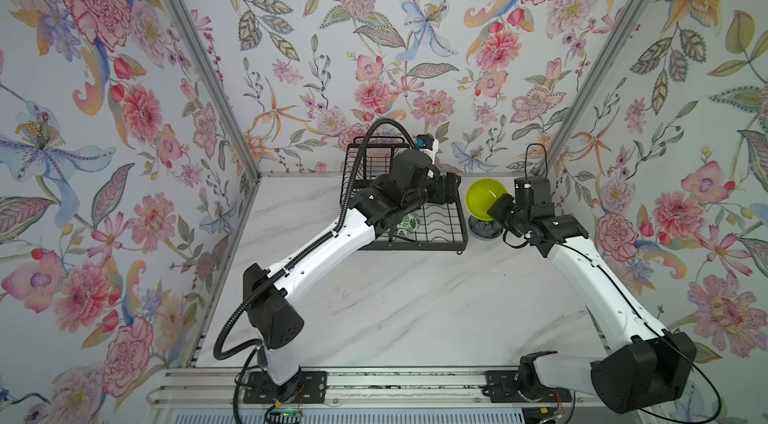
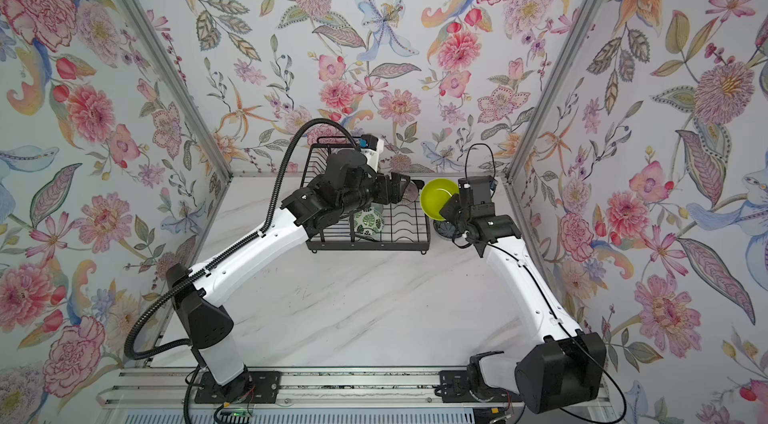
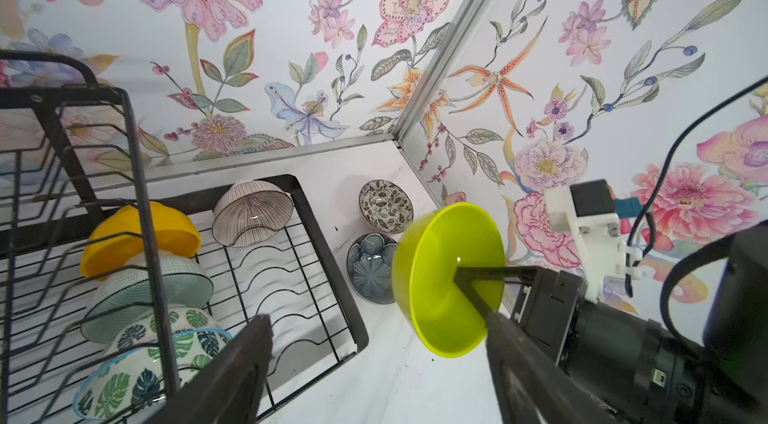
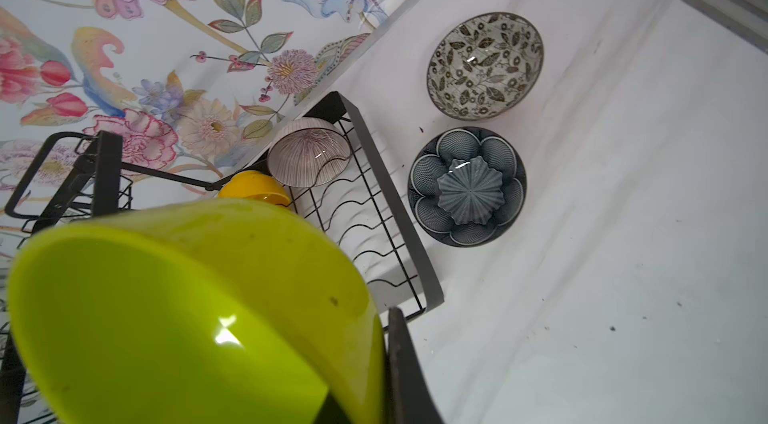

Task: Load the bowls into the dish rack
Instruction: 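Carry the lime-green bowl over the rack's farther side with the right gripper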

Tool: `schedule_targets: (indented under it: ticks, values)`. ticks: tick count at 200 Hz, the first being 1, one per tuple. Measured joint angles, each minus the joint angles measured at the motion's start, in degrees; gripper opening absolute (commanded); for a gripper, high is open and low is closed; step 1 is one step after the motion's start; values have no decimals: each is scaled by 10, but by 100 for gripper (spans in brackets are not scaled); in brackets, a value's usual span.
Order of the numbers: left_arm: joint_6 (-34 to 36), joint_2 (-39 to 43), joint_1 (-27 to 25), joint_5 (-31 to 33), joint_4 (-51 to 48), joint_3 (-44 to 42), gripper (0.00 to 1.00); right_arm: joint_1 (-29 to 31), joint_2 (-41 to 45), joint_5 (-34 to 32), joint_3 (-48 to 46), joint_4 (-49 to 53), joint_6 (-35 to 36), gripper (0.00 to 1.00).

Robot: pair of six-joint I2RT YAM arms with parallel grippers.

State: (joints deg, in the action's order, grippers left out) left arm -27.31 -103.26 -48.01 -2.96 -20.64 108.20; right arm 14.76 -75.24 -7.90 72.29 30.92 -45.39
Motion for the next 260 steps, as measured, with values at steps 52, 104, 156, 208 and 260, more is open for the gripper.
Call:
schedule_targets:
  ticks: [52,104,156,208,260]
  values:
    - [-47,-17,0,-29,-7,-6,62,61,-14,-54,39,20,10,0]
    - [-62,-17,0,-28,-8,-23,46,99,-13,-80,45,5,11,0]
    - [-67,-17,0,-23,-1,-25,28,125,-4,-103,50,-10,10,0]
    - [-67,-17,1,-15,15,-25,21,136,9,-118,50,-36,10,0]
    - [-77,-26,2,-8,34,-23,11,138,9,-133,50,-37,11,5]
